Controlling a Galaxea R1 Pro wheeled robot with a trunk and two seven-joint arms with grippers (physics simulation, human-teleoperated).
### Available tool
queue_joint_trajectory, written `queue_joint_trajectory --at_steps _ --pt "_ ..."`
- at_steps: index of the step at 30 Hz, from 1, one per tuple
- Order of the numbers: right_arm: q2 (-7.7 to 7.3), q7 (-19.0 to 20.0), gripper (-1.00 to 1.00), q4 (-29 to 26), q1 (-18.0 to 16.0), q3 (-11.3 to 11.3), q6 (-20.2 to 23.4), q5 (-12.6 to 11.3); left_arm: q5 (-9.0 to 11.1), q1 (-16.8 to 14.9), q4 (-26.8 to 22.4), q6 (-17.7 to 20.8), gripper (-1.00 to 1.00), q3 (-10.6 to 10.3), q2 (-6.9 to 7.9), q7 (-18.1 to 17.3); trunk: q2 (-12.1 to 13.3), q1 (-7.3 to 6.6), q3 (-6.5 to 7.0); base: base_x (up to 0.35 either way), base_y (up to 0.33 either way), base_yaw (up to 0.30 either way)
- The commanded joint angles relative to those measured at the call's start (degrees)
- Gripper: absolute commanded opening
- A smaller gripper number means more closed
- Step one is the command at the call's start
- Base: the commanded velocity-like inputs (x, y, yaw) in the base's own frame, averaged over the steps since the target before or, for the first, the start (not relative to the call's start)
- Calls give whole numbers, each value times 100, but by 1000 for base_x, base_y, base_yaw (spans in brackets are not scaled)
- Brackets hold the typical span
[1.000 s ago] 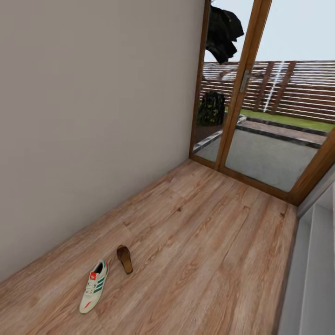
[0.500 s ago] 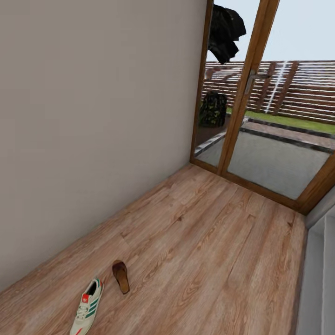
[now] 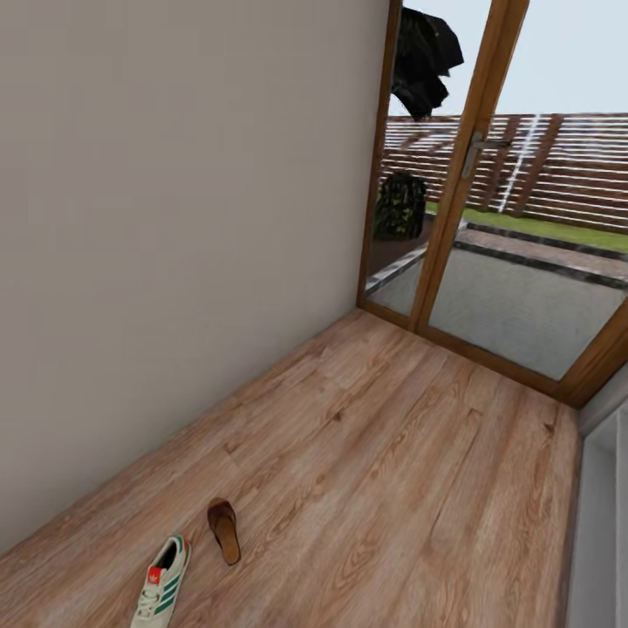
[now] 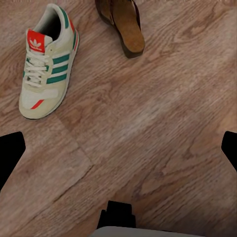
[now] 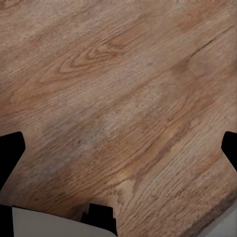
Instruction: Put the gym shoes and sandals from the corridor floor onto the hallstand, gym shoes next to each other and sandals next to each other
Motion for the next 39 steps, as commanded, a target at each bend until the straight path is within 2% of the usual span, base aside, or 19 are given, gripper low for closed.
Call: queue_joint_trajectory --at_steps 1,14,26,39 --pt "-2 -2 100 3 -3 2 -15 20 -3 -4 5 -19 100 15 -1 -8 -2 1 -4 162 0 0" --pt "-2 -2 100 -9 -3 -6 -15 13 -3 -4 5 -19 100 18 -1 -8 -2 1 -4 260 0 0" --pt "-2 -4 100 -26 -3 -15 -15 1 -3 -4 5 -19 100 16 -1 -8 -2 1 -4 27 0 2" --pt "-2 -11 100 -39 -3 -27 -15 -7 -3 -4 5 -19 100 15 -1 -8 -2 1 -23 7 0 193"
